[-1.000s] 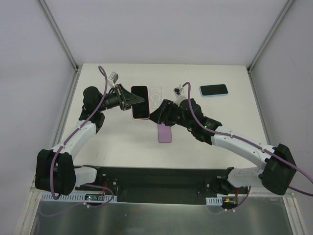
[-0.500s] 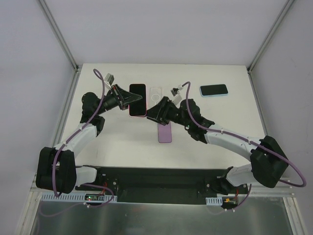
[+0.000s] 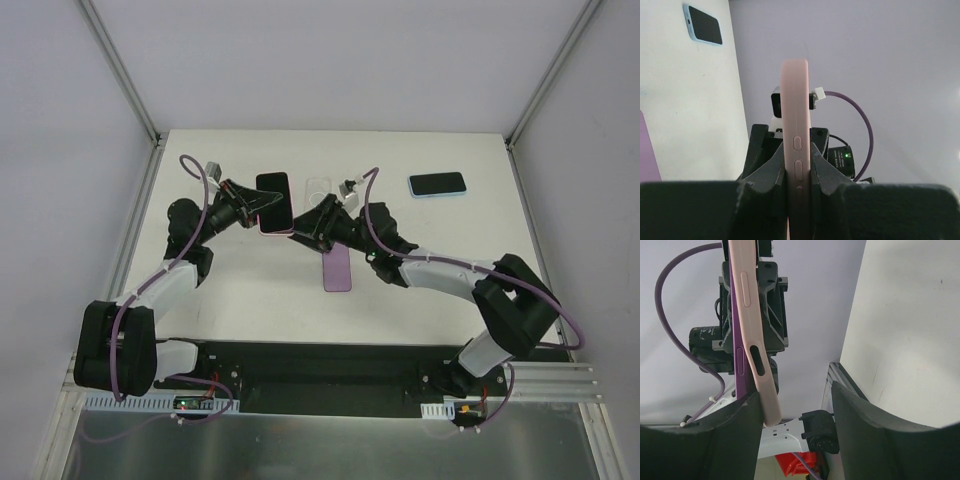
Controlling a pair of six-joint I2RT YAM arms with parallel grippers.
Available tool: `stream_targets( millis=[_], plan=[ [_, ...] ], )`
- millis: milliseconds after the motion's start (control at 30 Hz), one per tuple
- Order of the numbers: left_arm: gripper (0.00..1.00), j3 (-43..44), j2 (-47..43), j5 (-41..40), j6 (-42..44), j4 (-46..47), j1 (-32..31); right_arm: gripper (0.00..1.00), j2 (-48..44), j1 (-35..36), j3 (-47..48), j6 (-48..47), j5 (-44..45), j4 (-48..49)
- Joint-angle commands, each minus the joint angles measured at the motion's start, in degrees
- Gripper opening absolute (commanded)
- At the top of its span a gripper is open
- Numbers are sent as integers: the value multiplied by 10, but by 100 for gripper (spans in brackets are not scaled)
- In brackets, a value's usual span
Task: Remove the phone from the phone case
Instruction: Remove the phone case from the phone.
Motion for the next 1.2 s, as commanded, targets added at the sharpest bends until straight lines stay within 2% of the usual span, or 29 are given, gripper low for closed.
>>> stream_targets(
  millis=[0,133,233,333,367,433,467,567,633,667,733,767,800,867,900,1000,1167],
  plan=[
    [0,-30,-25,119,47,16,-55,57,14,13,96,58,35,186],
    [0,-30,-28,113,68,-2,-68,57,25,13,124,63,21,174],
    [0,-28,-28,106,82,-18,-80,48,36,13,143,70,12,167],
    [0,-25,-29,102,97,-36,-88,31,38,13,150,72,7,167],
    [0,-24,-29,102,102,-46,-89,21,38,13,152,72,3,167],
    [0,-24,-30,101,112,-55,-89,11,34,11,151,72,-3,166],
    [0,-23,-32,101,116,-59,-89,1,32,10,149,72,-5,162],
    [0,-15,-35,99,139,-94,-89,2,14,3,126,58,-8,139],
    [0,-8,-37,98,164,-137,-89,1,-15,-8,102,43,-6,75],
    [3,5,-38,101,176,-157,-89,1,-29,-12,97,8,-3,43],
    [18,16,-40,103,209,-208,-89,1,-78,-20,96,-51,22,-119],
    [42,25,-42,101,219,-225,-88,1,-96,-20,118,-128,38,-195],
    [55,28,-44,98,239,-241,-88,1,-126,-16,139,-173,91,-358],
    [85,40,-49,92,256,-282,-88,1,-150,-12,168,-236,152,-475],
    [91,45,-48,90,271,-293,-87,1,-170,-13,173,-275,197,-546],
    [98,57,-37,88,287,-320,-85,1,-195,-17,185,-333,268,-655],
    [98,64,-17,93,287,-320,-84,1,-219,-16,164,-377,342,-739]
  ],
)
